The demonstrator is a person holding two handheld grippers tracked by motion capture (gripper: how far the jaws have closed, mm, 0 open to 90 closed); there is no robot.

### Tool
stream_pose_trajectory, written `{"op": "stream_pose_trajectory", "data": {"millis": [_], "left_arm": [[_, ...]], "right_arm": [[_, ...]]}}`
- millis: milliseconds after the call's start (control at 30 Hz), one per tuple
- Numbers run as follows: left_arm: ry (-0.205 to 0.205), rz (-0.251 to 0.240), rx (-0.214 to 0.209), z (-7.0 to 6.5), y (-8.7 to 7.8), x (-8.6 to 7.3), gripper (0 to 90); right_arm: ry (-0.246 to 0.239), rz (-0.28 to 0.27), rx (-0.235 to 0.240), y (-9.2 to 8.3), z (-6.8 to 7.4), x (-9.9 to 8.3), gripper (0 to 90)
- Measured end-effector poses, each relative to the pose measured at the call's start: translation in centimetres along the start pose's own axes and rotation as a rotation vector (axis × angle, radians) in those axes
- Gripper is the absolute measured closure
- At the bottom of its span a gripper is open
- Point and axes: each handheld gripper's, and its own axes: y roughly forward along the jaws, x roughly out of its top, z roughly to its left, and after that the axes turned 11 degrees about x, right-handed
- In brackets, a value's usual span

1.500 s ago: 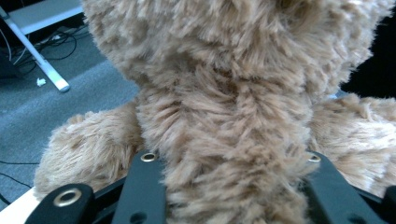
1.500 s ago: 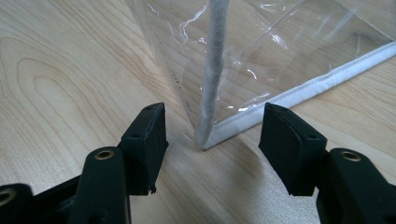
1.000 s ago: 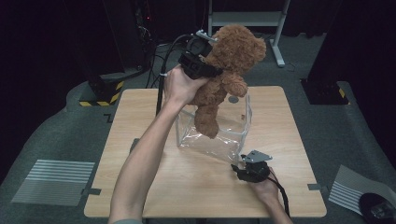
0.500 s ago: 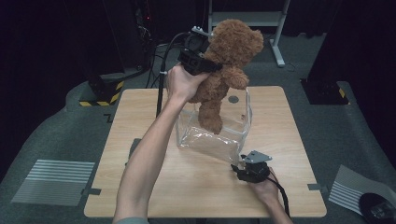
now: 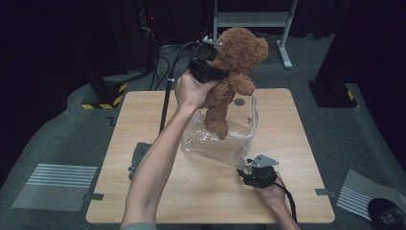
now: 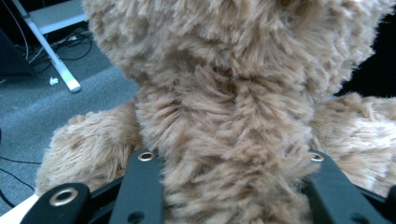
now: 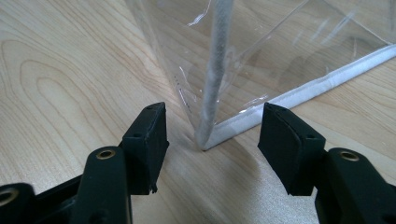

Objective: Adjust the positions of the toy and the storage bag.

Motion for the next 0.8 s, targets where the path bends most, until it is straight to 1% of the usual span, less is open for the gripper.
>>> {"op": "stream_pose_trajectory", "data": {"millis": [67,133,167,200,233,267,300,333,367,467,567,667,733,800], "left_arm": [[0.011,0.006,-0.003,-0.2,0.3,-0.2,61.1],[0.015,0.010,-0.004,-0.4,0.7,-0.4,61.0],[0.016,0.015,-0.006,-0.5,0.9,-0.5,61.0],[0.017,0.022,-0.009,-0.6,1.2,-0.7,61.0],[0.020,0.030,-0.011,-0.7,1.5,-0.8,61.0],[0.023,0.036,-0.014,-0.8,1.8,-1.0,60.9],[0.026,0.041,-0.018,-1.0,2.0,-1.2,60.8],[0.029,0.046,-0.021,-1.1,2.3,-1.4,60.8],[0.030,0.052,-0.022,-1.2,2.5,-1.5,60.8],[0.029,0.062,-0.026,-1.3,3.0,-2.0,60.7],[0.031,0.071,-0.024,-1.4,3.3,-2.3,60.6],[0.024,0.077,-0.021,-1.3,3.5,-2.6,60.5],[0.018,0.080,-0.022,-1.3,3.7,-2.8,60.4],[0.012,0.082,-0.020,-1.3,3.9,-2.9,60.4]], "right_arm": [[-0.011,-0.030,0.001,-0.4,0.2,0.0,47.5],[0.000,-0.065,0.030,-1.1,0.7,0.2,49.7],[-0.014,-0.086,0.029,-1.7,1.2,0.6,51.4],[-0.026,-0.110,0.034,-2.3,1.7,1.0,52.6],[-0.029,-0.127,0.043,-2.9,2.2,1.5,51.9],[-0.031,-0.136,0.044,-3.5,2.5,2.1,53.0],[-0.025,-0.151,0.067,-4.0,2.7,2.7,55.6],[-0.020,-0.166,0.088,-4.5,2.9,3.2,56.0],[-0.035,-0.179,0.084,-4.9,3.2,3.7,56.7],[-0.045,-0.223,0.091,-6.0,4.2,5.1,56.8],[-0.065,-0.255,0.097,-6.7,5.3,6.7,56.7],[-0.080,-0.290,0.087,-7.3,6.3,8.6,56.0],[-0.088,-0.300,0.080,-7.4,6.7,10.1,55.4],[-0.082,-0.289,0.061,-7.0,6.8,11.5,54.5]]}}
